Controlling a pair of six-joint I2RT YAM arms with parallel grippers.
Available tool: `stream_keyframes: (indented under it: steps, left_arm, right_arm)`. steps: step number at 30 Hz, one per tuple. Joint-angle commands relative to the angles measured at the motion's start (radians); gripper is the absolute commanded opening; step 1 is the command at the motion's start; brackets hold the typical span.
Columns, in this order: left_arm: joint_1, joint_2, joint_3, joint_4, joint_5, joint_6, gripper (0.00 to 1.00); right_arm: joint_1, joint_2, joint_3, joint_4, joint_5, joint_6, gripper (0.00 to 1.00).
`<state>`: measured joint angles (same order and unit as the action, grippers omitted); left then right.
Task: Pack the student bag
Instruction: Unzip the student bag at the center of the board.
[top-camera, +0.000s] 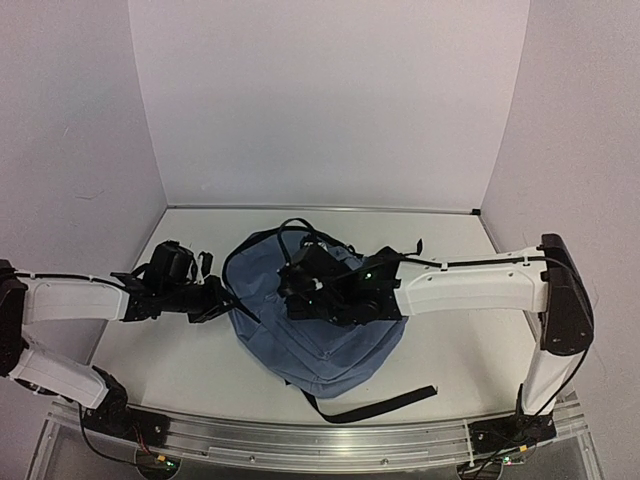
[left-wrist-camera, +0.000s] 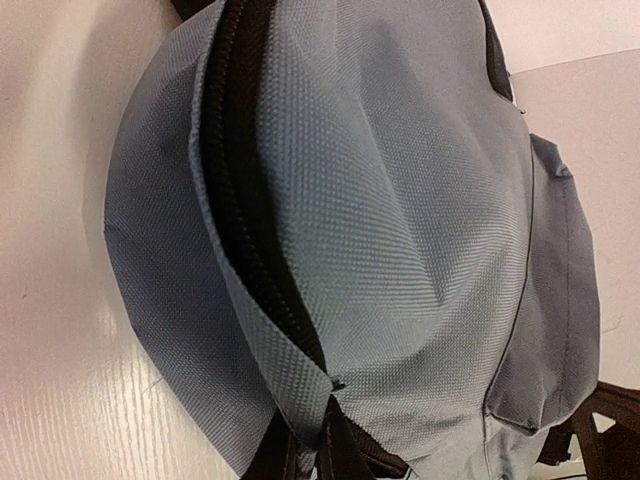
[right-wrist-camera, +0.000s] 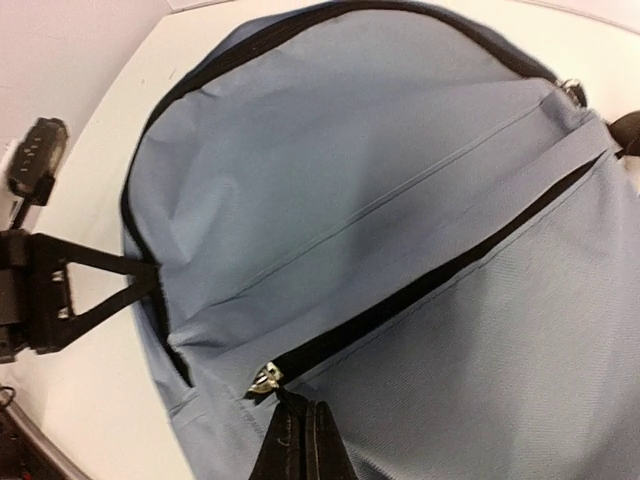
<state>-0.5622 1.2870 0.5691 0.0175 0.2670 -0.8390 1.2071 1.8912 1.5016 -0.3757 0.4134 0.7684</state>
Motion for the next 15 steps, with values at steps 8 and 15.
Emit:
stream_keyframes:
  steps: [8,15]
  left_arm:
    - [0.007,-0.117,-0.035,-0.135,-0.084,0.059,0.00]
    - [0.007,-0.159,-0.049,-0.157,-0.086,0.042,0.00]
  right_arm:
    - [-0.130,-0.004,0.037,-0.163,0.195,-0.158,0.00]
    - [-0.256,0.003,0.012,-0.163,0.247,-0.231,0.00]
